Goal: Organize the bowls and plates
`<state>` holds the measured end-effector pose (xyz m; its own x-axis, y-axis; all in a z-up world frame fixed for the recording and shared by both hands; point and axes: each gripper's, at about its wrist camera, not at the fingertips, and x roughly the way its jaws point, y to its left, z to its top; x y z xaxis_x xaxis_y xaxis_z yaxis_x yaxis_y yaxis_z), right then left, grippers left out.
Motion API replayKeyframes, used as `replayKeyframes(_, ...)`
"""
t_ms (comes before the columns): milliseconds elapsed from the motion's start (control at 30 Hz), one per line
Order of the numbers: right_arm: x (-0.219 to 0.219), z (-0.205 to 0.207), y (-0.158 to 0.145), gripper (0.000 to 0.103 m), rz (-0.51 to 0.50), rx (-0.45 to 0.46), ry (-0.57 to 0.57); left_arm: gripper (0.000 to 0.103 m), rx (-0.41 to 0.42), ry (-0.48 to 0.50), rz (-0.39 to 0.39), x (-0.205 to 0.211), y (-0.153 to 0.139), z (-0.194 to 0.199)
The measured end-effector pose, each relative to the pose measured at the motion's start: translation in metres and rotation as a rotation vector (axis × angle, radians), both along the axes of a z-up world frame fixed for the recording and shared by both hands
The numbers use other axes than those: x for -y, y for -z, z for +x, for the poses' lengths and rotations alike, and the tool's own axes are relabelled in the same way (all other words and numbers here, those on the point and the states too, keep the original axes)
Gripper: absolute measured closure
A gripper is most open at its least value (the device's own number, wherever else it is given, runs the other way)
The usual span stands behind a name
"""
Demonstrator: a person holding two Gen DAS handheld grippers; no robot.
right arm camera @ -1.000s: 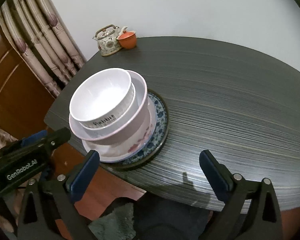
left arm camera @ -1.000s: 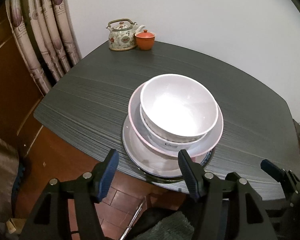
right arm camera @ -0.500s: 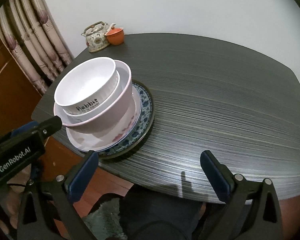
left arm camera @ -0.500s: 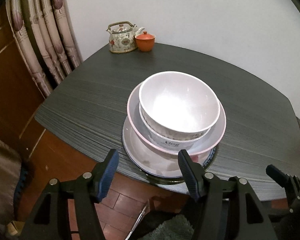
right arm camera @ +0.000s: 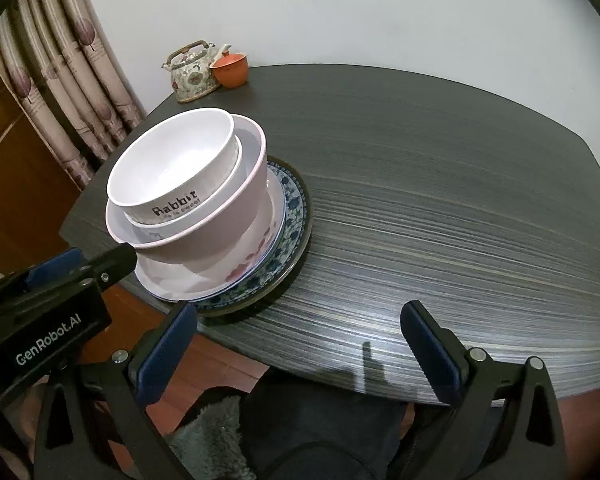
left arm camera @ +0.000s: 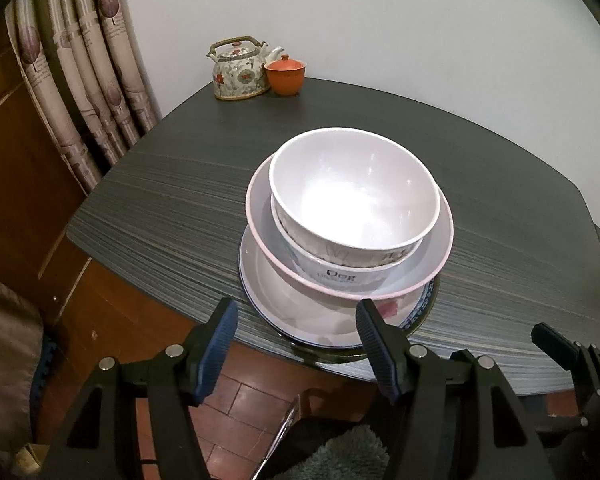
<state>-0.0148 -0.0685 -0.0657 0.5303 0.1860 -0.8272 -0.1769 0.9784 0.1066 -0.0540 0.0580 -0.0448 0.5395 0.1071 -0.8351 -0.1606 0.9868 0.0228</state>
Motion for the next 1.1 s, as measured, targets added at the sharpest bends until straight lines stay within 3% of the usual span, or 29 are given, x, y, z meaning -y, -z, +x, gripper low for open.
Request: replayKeyframes(1100,0.0008,0.0036,0.0093,0.002,-0.008,-0.031,0.010,0.040,-0.001,0.003,0.000,-0.0001,0.0022,0.0000)
